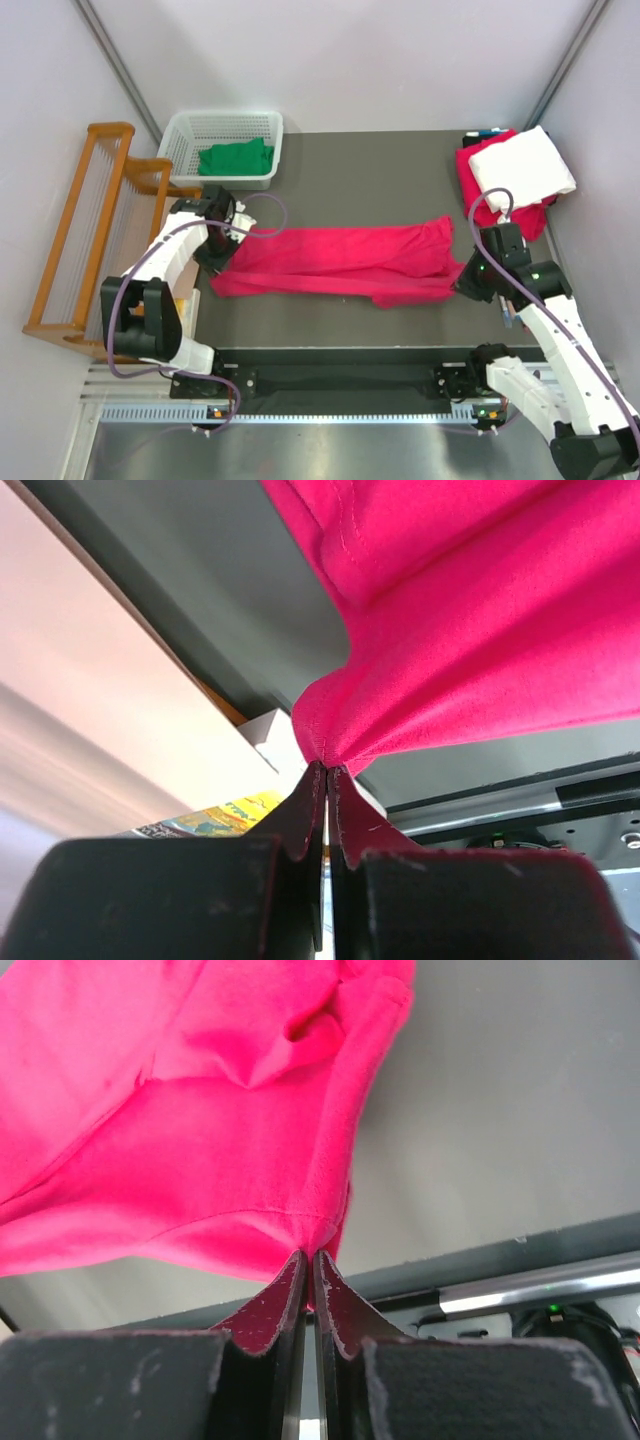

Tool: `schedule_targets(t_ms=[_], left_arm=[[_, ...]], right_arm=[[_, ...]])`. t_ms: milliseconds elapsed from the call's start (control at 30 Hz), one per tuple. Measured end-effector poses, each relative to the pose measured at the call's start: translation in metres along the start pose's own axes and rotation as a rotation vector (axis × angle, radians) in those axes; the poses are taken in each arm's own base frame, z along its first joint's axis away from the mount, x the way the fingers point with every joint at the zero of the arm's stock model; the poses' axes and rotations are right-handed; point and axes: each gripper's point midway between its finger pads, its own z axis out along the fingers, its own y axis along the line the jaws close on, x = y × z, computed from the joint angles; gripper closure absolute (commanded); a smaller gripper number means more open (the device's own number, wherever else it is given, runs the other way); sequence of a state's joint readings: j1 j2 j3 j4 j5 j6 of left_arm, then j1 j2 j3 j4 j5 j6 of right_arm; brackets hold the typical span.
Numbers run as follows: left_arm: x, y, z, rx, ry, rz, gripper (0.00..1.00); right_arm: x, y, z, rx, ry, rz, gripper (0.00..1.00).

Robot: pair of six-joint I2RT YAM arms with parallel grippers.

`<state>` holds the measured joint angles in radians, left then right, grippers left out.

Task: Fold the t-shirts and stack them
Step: Fold the tshirt

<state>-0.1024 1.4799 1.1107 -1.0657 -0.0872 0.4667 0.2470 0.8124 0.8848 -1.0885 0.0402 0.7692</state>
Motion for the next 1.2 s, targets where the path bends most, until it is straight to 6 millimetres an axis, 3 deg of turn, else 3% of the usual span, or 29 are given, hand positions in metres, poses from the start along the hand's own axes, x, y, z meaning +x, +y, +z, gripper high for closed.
schedule_targets(t_ms=[300, 567, 600, 700, 733, 1033, 1200], left_arm=[[0.003, 0.002, -0.006, -0.017, -0.006, 0.0, 1.0], [-0.006, 0.008, -0.004, -0.02, -0.005, 0.0, 1.0], [-0.01, 0.009, -0.003, -0.019, -0.002, 0.0, 1.0], [-0.017, 0.012, 0.001, -0.015, 0.002, 0.0, 1.0], [-0.017, 0.012, 0.002, -0.012, 0.003, 0.001, 1.0], [-0.018, 0.01, 0.003, 0.001, -0.002, 0.0, 1.0], [-0.017, 0.007, 0.005, 0.011, -0.004, -0.001, 1.0]], right_arm=[[-0.001, -0.005, -0.015, 0.0, -0.032, 0.014, 0.93], [-0.008, 0.003, 0.002, 0.02, -0.011, 0.014, 0.96], [-0.01, 0.005, 0.006, 0.024, -0.002, 0.013, 0.9], [-0.01, 0.01, 0.016, 0.022, 0.019, 0.015, 0.54], [-0.008, 0.011, 0.019, 0.012, 0.021, 0.009, 0.52], [0.058, -0.03, 0.044, 0.052, 0.195, -0.007, 0.51], [0.081, -0.039, 0.05, 0.042, 0.262, 0.0, 0.52]])
